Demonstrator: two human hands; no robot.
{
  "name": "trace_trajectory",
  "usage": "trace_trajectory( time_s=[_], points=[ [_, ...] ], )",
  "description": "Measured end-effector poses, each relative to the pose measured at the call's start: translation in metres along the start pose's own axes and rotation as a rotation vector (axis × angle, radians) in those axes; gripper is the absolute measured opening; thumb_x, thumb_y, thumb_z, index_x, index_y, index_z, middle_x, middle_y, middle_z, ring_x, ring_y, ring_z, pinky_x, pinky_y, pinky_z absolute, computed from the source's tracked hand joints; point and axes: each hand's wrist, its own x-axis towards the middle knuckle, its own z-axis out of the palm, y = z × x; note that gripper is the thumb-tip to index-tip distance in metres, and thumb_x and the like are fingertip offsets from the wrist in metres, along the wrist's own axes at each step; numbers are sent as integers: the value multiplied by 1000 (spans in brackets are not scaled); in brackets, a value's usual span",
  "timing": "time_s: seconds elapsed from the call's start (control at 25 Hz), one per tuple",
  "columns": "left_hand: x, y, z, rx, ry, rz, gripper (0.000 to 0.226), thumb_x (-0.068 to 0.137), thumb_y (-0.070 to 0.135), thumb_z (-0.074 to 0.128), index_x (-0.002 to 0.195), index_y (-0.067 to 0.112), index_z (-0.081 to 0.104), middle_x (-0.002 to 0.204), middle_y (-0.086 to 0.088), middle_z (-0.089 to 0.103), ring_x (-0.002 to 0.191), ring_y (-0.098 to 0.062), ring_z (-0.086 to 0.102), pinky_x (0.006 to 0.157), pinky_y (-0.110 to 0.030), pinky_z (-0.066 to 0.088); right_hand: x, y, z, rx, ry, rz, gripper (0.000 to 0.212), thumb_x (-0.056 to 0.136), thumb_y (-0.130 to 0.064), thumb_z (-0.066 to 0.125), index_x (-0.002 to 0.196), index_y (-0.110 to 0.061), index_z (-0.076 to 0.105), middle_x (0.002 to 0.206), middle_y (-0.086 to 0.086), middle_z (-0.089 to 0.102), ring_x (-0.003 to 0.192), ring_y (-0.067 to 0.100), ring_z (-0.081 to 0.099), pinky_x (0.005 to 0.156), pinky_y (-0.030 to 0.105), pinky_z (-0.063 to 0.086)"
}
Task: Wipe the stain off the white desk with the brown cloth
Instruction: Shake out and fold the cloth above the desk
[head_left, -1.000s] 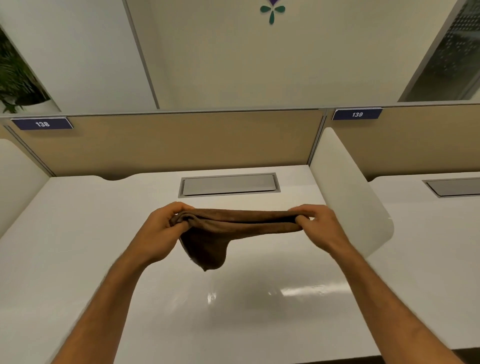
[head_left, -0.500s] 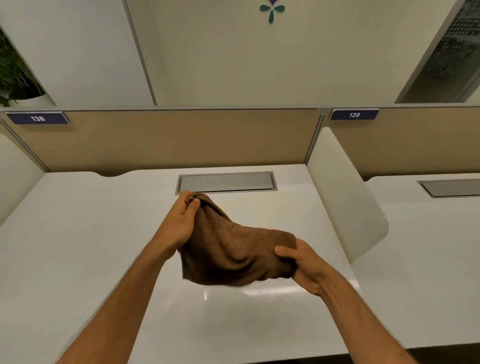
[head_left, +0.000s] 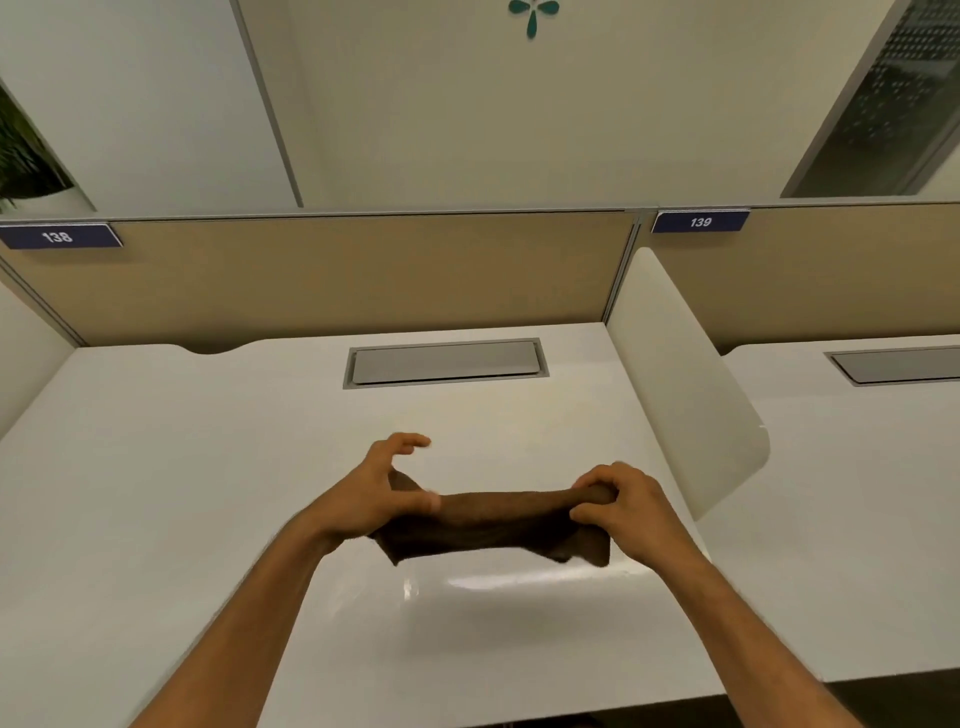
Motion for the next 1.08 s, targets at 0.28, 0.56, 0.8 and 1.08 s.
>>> trace_trajectory(
  time_s=[0.28,0.56,0.8,1.08],
  points=[
    [12,11,15,514,-30,-3,16,95,46,69,80,46,64,94,23,67,94,-10,65,101,-36,51,15,0,-29,430,-22,94,14,90,-34,74,84,-21,72,87,4,74,91,24,71,77,41,59],
    [13,50,63,-175,-19,-77,42,100,48,61,88,10,74,86,-4,77,85,-20,69,74,-30,51,24,-46,-10,349,381,109,19,88,-35,77,99,-25,67,100,-4,70,94,18,67,74,31,60],
    [19,59,106,-671,-90,-174,65,95,72,38,118,25,76,114,-2,80,106,-19,77,75,-32,63,-24,-69,54,-223,4,-310,22,87,-41,66,108,-36,60,108,-20,57,96,6,59,82,25,56],
    [56,39,104,-684,-139,-27,39,102,28,63,139,17,60,128,-10,74,116,-32,72,93,-46,61,20,10,10,609,90,349,49,84,-62,71,128,-43,57,126,-15,62,114,13,62,91,35,56]
  ],
)
